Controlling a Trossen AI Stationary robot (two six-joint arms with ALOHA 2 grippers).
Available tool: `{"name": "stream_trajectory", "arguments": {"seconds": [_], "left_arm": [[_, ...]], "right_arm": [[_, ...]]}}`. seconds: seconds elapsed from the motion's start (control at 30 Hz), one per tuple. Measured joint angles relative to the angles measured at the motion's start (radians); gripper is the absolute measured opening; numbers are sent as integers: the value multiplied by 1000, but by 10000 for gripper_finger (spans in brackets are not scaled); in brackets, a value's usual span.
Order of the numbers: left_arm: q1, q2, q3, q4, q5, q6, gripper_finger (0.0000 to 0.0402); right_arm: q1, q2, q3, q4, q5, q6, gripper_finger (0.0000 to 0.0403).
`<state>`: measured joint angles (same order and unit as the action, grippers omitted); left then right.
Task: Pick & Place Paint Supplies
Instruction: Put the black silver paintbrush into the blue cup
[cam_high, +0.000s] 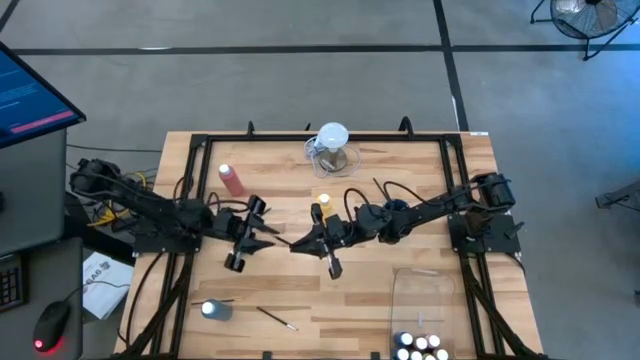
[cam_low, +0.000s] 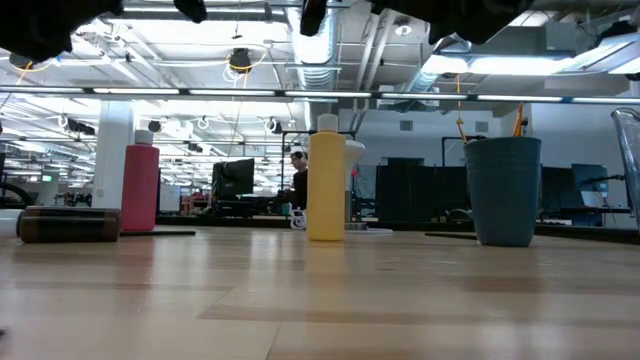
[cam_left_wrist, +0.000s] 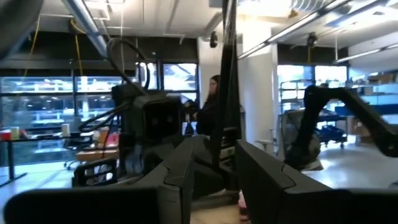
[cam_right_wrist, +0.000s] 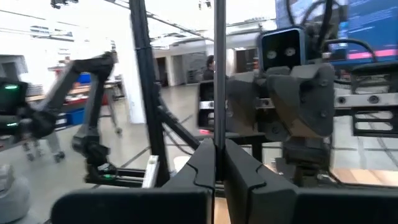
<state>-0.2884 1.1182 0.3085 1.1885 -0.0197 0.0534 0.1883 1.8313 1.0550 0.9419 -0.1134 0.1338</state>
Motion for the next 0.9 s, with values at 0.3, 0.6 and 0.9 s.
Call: {"name": "stream_trajectory", "arguments": {"seconds": [0.3,0.6,0.9], "left_arm": [[10,123,74,11,-27,2,119],[7,139,95,11,-25,-7,171],[7,139,95,10,-25,-33,103]], "right_arm": [[0,0,0,-28,40,-13,3],[0,0,0,-52,44,-13,3],[5,-1,0,-57,125,-44,5]]}}
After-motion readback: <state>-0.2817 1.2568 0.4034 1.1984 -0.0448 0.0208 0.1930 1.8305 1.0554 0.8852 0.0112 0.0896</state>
